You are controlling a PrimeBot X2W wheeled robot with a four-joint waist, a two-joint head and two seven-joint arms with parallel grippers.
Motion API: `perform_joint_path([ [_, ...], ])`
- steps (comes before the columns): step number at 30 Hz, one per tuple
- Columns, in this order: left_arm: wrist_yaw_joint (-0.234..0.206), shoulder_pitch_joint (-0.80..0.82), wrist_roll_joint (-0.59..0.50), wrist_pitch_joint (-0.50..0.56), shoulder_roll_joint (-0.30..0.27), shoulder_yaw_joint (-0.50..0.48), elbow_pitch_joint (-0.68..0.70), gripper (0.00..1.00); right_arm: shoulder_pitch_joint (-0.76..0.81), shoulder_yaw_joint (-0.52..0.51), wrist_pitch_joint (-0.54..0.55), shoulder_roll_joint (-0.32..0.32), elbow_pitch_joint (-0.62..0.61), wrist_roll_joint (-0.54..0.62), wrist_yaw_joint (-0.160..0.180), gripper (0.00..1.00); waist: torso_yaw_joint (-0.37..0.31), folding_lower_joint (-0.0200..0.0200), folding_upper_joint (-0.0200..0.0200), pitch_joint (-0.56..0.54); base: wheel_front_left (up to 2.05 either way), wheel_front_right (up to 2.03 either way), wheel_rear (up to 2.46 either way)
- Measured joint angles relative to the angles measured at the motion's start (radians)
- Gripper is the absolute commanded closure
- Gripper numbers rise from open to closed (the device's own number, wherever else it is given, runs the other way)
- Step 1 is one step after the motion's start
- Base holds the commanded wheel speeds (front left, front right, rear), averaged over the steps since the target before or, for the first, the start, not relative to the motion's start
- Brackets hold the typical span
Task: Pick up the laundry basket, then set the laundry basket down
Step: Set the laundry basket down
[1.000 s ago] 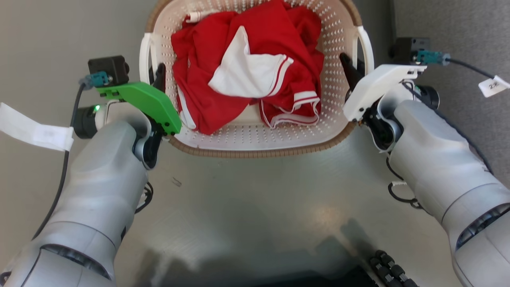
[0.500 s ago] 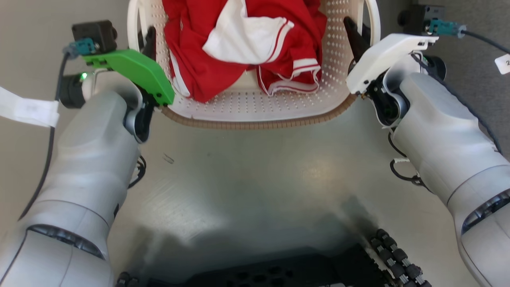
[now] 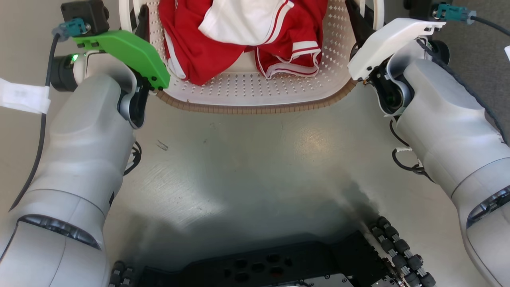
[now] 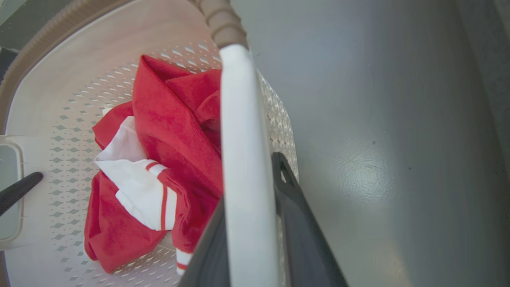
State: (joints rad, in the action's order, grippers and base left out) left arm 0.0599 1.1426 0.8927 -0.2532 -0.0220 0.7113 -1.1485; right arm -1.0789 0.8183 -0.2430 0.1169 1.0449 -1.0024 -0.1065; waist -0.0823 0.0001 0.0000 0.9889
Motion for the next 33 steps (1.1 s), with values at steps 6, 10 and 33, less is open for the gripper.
perform_joint_path([
  [6, -0.009, 0.009, -0.017, 0.000, -0.004, -0.014, 0.021, 1.00, -0.008, -0.013, -0.003, 0.008, -0.014, 0.000, 0.000, 1.00, 0.004, 0.0000, 0.0000, 0.015, 0.00, 0.00, 0.00],
  [10, -0.014, 0.015, -0.037, 0.000, -0.008, -0.030, 0.032, 1.00, -0.015, -0.029, -0.003, 0.010, -0.022, 0.000, 0.000, 1.00, 0.005, 0.0000, 0.0000, 0.023, 0.00, 0.00, 0.00],
  [33, -0.018, 0.022, -0.089, 0.000, -0.012, -0.066, 0.075, 1.00, -0.016, -0.072, -0.003, 0.018, -0.037, 0.011, 0.000, 1.00, 0.010, -0.0001, 0.0000, 0.063, 0.00, 0.00, 0.00],
])
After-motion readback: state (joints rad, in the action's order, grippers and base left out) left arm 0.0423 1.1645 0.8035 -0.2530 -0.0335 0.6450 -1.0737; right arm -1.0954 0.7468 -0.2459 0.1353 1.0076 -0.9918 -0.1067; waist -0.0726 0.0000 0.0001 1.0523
